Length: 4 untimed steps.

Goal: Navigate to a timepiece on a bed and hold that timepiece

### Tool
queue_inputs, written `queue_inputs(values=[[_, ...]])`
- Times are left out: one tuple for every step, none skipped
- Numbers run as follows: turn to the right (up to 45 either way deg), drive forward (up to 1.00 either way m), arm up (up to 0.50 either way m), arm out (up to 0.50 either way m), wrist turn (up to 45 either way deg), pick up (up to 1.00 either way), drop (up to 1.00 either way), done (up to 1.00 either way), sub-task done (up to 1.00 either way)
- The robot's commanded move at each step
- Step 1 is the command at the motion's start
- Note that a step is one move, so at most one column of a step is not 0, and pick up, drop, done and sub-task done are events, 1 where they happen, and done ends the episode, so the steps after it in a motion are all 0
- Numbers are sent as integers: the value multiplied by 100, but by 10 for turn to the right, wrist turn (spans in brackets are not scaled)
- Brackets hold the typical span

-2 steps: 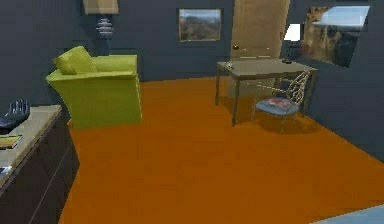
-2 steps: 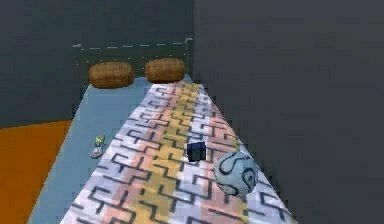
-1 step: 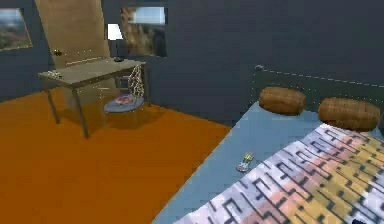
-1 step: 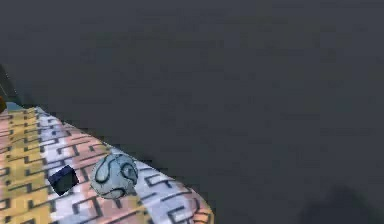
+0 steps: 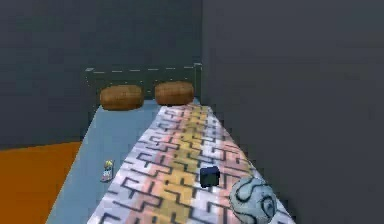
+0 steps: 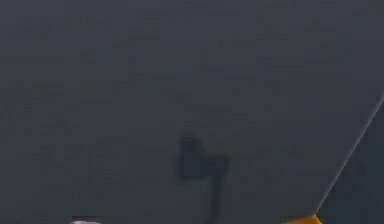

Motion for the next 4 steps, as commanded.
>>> queue_inputs(values=[[450, 0, 0, 0, 0, 0, 0, 0, 0], [330, 0, 0, 0, 0, 0, 0, 0, 0], [0, 20, 0, 0, 0, 0, 0, 0, 0], [-450, 0, 0, 0, 0, 0, 0, 0, 0]])
